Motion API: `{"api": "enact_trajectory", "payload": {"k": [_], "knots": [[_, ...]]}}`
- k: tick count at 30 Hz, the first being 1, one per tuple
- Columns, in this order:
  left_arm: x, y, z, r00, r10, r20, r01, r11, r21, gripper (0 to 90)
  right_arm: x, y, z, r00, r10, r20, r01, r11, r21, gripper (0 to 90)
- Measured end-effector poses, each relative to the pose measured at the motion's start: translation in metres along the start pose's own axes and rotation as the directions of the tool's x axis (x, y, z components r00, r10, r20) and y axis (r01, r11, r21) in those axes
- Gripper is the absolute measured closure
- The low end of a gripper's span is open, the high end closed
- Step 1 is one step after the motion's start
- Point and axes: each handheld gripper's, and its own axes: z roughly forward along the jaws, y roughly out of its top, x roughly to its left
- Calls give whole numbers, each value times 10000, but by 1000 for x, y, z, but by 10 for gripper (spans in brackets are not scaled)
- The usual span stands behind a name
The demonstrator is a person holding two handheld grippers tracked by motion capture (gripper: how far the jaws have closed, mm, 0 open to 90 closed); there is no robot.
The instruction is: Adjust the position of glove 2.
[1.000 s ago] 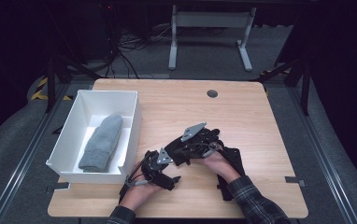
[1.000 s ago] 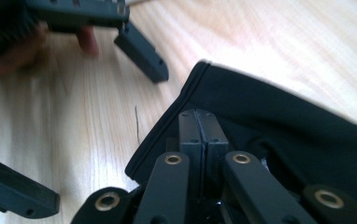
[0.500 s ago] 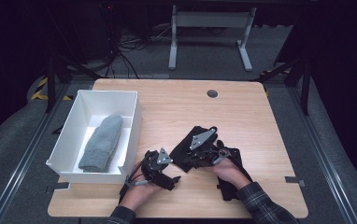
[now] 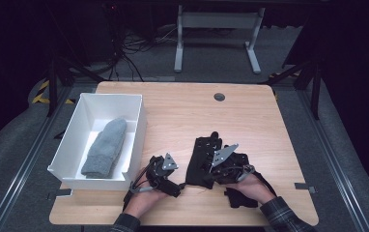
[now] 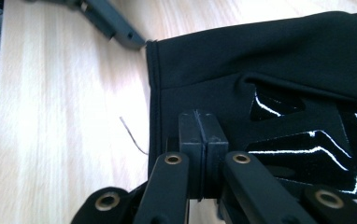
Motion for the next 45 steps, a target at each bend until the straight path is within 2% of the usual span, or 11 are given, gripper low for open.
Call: {"api": "enact_trajectory", "payload": {"k": [8,13,14,16,19,23,29,32,36,40,45], "knots": [[0,1,-1,10000,-42,27,42,10000,-42,19,7,-18,-15,9999,99,37,-99,9999,-123,900],[0,8,-8,9998,-178,18,179,9995,-260,284,7,-23,-39,9974,391,613,-333,9951,-928,900],[-1,12,-11,9995,-242,187,253,9981,-555,389,5,-28,-46,9947,530,886,-441,9940,-999,900],[-1,15,-13,9991,-307,307,328,9969,-713,439,4,-31,-49,9931,642,986,-541,9933,-1025,900],[-3,28,-14,9973,-292,680,355,9949,-942,668,1,-43,-59,9874,926,1284,-788,9910,-1084,900],[-10,47,-4,9943,-92,1067,178,9966,-803,896,0,-57,-69,9804,1200,1561,-1034,9885,-1104,900],[-21,66,24,9914,145,1300,-83,9988,-478,900,-1,-75,-79,9706,1528,1858,-1348,9852,-1062,900],[-27,68,38,9890,266,1452,-275,9996,41,900,-2,-82,-78,9676,1612,1944,-1482,9857,-796,900],[-30,66,35,9850,392,1683,-442,9987,256,900,-3,-87,-75,9661,1733,1916,-1626,9842,-704,900],[-33,55,26,9765,528,2088,-630,9971,428,900,-4,-86,-73,9615,1800,2074,-1676,9829,-761,900],[-36,45,17,9725,533,2268,-666,9965,514,900,-5,-83,-70,9582,1833,2198,-1688,9821,-833,900]]}}
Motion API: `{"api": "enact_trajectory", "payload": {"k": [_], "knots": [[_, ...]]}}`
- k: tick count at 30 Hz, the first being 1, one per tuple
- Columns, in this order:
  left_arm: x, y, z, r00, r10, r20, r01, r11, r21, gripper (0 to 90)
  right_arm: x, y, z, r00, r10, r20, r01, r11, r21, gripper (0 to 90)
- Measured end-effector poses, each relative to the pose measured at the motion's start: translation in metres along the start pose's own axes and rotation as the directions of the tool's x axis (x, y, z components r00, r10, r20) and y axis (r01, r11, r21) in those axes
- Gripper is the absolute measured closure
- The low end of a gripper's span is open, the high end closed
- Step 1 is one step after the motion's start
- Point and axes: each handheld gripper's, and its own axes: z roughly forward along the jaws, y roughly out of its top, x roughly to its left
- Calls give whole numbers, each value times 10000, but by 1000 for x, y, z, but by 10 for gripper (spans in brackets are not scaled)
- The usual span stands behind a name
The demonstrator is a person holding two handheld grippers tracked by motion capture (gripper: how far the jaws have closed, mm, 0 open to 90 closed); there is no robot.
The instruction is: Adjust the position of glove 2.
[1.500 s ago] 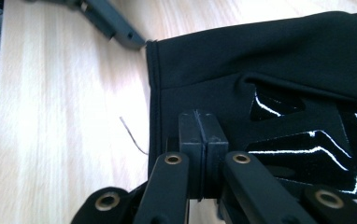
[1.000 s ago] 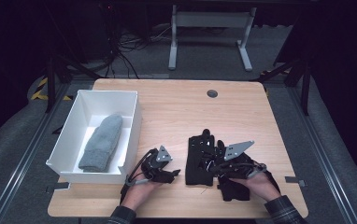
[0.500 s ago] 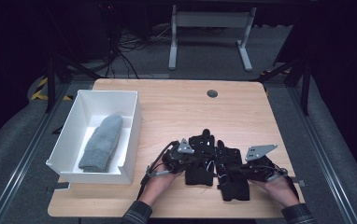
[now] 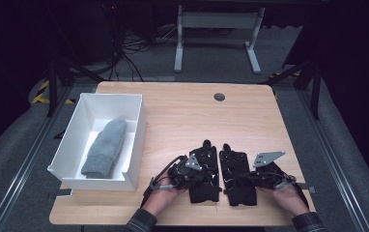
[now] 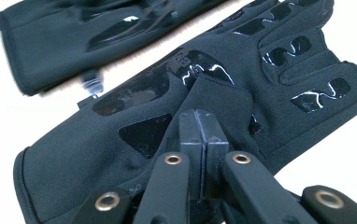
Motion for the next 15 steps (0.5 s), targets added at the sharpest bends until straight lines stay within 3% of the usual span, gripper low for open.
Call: {"api": "enact_trajectory", "payload": {"k": [7,9,15], "knots": [[-6,-2,-3,9997,112,198,-118,9995,278,900,7,7,8,9998,-150,-99,149,9999,-67,900],[-6,-3,-5,9995,194,231,-198,9997,158,900,9,9,9,9996,-254,-148,253,9997,-72,900],[0,-1,-18,9995,-223,-241,210,9984,-533,732,9,8,2,9994,-347,43,348,9990,-278,900]]}}
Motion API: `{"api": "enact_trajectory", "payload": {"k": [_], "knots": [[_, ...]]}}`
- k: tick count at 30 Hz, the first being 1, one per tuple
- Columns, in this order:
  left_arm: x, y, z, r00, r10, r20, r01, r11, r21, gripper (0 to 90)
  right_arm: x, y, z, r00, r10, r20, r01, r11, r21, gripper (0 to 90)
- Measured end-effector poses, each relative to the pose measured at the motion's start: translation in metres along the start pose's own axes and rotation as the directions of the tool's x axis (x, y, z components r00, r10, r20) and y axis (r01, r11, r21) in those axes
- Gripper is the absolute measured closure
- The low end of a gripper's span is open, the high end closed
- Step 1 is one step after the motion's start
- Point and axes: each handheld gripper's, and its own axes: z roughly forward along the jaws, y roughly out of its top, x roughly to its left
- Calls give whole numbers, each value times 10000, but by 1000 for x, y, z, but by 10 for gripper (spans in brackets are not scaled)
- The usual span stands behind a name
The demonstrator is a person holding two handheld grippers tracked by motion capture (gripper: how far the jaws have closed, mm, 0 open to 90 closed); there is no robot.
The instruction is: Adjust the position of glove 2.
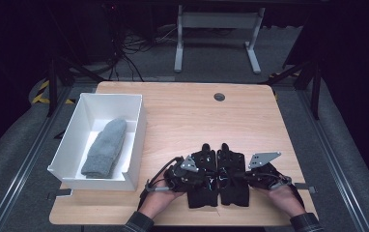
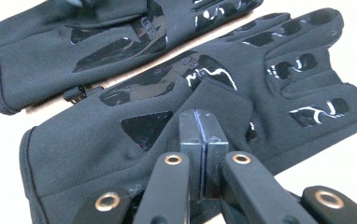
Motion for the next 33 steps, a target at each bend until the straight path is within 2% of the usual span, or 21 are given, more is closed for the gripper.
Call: {"api": "enact_trajectory", "payload": {"k": [2,3,4,5,8,12,14,17,18,19,21,23,25,29,33], "knots": [[2,0,-2,9999,-108,-123,107,9999,-90,686,0,0,-2,10000,32,15,-32,10000,-66,900],[9,-2,-4,9986,-390,-361,385,9991,-156,667,-1,-1,-6,10000,69,29,-68,9999,-139,900],[9,-2,-4,9986,-390,-361,385,9991,-156,643,-1,-1,-6,10000,69,29,-68,9999,-139,900],[11,-3,-4,9972,-534,-531,526,9985,-175,643,-2,-1,-7,10000,60,65,-59,9998,-170,900],[18,-6,-3,9926,-873,-849,878,9961,16,592,-3,-1,-10,9999,-1,153,4,9997,-240,900],[21,-7,0,9900,-1151,-821,1166,9931,126,564,-6,-2,-12,9997,33,260,-28,9999,-170,900],[21,-7,5,9892,-1146,-913,1186,9921,397,567,-6,-4,-14,9993,40,361,-35,9999,-136,900],[20,-7,7,9887,-1230,-859,1266,9912,374,666,-8,-7,-20,9987,165,481,-156,9997,-190,900],[20,-6,7,9865,-1401,-845,1439,9888,405,666,-8,-7,-20,9987,165,481,-156,9997,-190,900],[20,-6,8,9854,-1479,-840,1515,9877,380,728,-10,-9,-22,9981,265,556,-254,9995,-204,900],[21,-4,9,9814,-1777,-728,1809,9827,390,792,-13,-13,-25,9972,381,642,-371,9992,-165,900],[22,-3,9,9775,-1967,-760,2000,9791,377,818,-15,-16,-26,9963,459,727,-451,9989,-117,900],[22,-2,10,9762,-2014,-807,2037,9788,221,825,-16,-19,-28,9953,518,819,-519,9986,-9,900],[23,-1,9,9730,-2226,-602,2231,9748,7,831,-18,-22,-24,9949,596,818,-628,9973,374,900],[25,-1,5,9705,-2393,-289,2390,9709,-140,831,-18,-20,-20,9971,507,570,-531,9978,403,900]]}}
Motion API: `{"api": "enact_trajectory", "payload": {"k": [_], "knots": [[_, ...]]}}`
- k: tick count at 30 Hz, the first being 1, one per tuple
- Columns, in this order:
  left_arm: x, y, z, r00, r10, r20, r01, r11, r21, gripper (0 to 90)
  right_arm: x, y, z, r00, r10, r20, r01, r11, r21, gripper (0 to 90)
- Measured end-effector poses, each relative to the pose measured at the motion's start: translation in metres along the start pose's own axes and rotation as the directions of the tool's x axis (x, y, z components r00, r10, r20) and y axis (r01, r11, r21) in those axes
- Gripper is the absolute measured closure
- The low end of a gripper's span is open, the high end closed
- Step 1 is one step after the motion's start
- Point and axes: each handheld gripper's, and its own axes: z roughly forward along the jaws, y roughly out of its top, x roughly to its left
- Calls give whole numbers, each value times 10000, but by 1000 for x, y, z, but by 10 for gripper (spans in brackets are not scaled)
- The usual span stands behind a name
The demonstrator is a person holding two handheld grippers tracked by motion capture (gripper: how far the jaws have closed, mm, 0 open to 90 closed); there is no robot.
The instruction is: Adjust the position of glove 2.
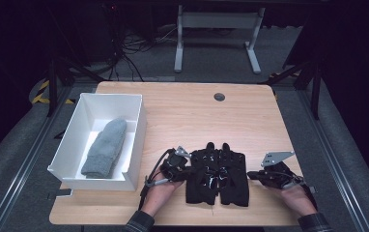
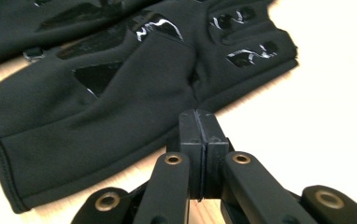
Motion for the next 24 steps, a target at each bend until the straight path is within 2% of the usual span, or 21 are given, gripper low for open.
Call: {"api": "enact_trajectory", "payload": {"k": [7,13,18,24], "knots": [[3,1,-10,9990,-95,443,103,9998,-166,832,6,6,7,9994,-210,-274,211,9998,55,900],[6,1,-18,9978,-181,640,195,9996,-212,832,7,8,9,9991,-240,-362,241,9997,30,900],[8,1,-23,9975,-227,665,245,9993,-268,832,3,6,7,9995,-127,-299,127,9999,-24,900],[11,0,-26,9974,-320,652,338,9991,-267,832,-3,3,2,10000,30,54,-30,10000,-36,900]]}}
